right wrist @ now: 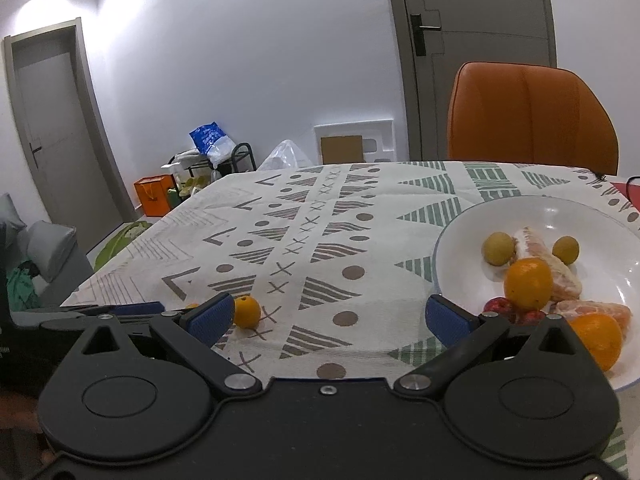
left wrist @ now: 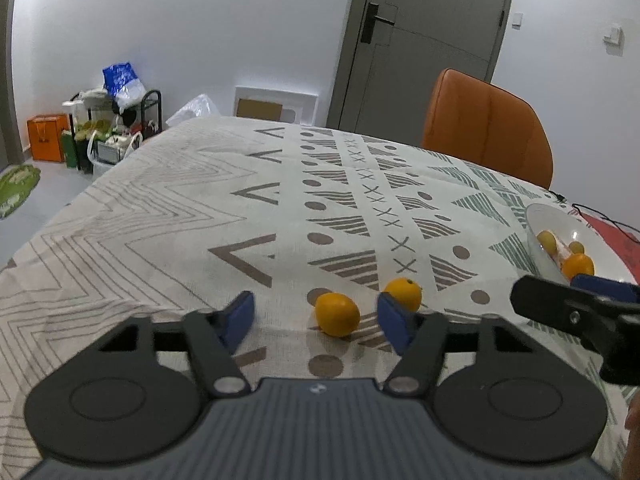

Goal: Organize fruits
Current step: 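Move both tools back toward the small mandarins, then grasp a small mandarin with the left tool while the right tool grasps another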

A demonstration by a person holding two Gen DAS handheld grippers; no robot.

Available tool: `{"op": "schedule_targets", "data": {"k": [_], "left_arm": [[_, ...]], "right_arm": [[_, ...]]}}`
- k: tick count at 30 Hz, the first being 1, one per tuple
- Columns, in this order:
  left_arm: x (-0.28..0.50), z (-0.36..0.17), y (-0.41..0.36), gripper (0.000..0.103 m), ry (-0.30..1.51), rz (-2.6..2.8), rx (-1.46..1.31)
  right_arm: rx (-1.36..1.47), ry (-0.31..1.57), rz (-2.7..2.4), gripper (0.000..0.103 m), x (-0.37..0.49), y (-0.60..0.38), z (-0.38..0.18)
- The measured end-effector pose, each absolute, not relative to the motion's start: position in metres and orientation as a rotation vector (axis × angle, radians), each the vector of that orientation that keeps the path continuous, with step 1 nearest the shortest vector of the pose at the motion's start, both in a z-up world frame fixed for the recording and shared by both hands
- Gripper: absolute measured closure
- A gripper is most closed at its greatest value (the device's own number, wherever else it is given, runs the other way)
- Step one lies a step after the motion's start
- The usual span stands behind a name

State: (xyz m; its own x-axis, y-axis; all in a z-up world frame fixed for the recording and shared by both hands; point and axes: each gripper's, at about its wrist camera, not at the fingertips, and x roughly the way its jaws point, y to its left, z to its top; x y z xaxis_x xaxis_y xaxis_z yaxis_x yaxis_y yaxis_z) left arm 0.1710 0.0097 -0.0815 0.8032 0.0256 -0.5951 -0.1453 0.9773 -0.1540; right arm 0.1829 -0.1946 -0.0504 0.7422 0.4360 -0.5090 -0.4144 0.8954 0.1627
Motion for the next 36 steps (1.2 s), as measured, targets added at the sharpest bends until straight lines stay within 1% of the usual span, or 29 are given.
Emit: {"op": "schedule_targets", "data": {"k": [1,2,3,4,10,18,29,31,32,33,34,36], "left_arm": [[0.171,-0.082,0.010,0.056,0.630,0.090,-0.195],[0.171,-0.082,0.010,0.063,0.627,0.089,-0.195],[0.171,-0.082,0.011,0.078,0.627,0.079,-0.200],[0.171,-0.082,0.013,0.082,0.631,0.067,-0.207],[0.168,-0.080,0.021,0.082,0.624,0.070,-0.221],[0.161,-0.074,0.044,0.082,0.612,0.116,-0.246],[0.151,-0.067,0.064,0.082,0.591,0.139,-0.260],[0.149,-0.066,0.067,0.082,0.585,0.138,-0.263],[0.149,-0.065,0.068,0.082,0.582,0.136,-0.264],[0.148,-0.064,0.069,0.082,0.579,0.134,-0.264],[0.148,-0.064,0.069,0.082,0.576,0.133,-0.262],[0.148,-0.062,0.069,0.082,0.572,0.128,-0.257]], "right_arm": [[0.038,0.569,0.469,0.000,0.183,-0.193,-0.051],[0.036,0.572,0.473,0.000,0.184,-0.191,-0.051],[0.034,0.573,0.476,0.000,0.185,-0.189,-0.052],[0.032,0.576,0.480,0.000,0.185,-0.187,-0.053],[0.017,0.582,0.511,0.000,0.188,-0.174,-0.054],[-0.004,0.593,0.545,0.012,0.191,-0.154,-0.059],[-0.025,0.611,0.581,0.013,0.198,-0.128,-0.064],[-0.035,0.618,0.579,0.020,0.200,-0.124,-0.068],[-0.040,0.624,0.581,0.040,0.202,-0.121,-0.069],[-0.046,0.640,0.584,0.075,0.203,-0.119,-0.071],[-0.052,0.675,0.593,0.081,0.206,-0.117,-0.074],[-0.068,0.678,0.609,0.082,0.203,-0.116,-0.073]]}}
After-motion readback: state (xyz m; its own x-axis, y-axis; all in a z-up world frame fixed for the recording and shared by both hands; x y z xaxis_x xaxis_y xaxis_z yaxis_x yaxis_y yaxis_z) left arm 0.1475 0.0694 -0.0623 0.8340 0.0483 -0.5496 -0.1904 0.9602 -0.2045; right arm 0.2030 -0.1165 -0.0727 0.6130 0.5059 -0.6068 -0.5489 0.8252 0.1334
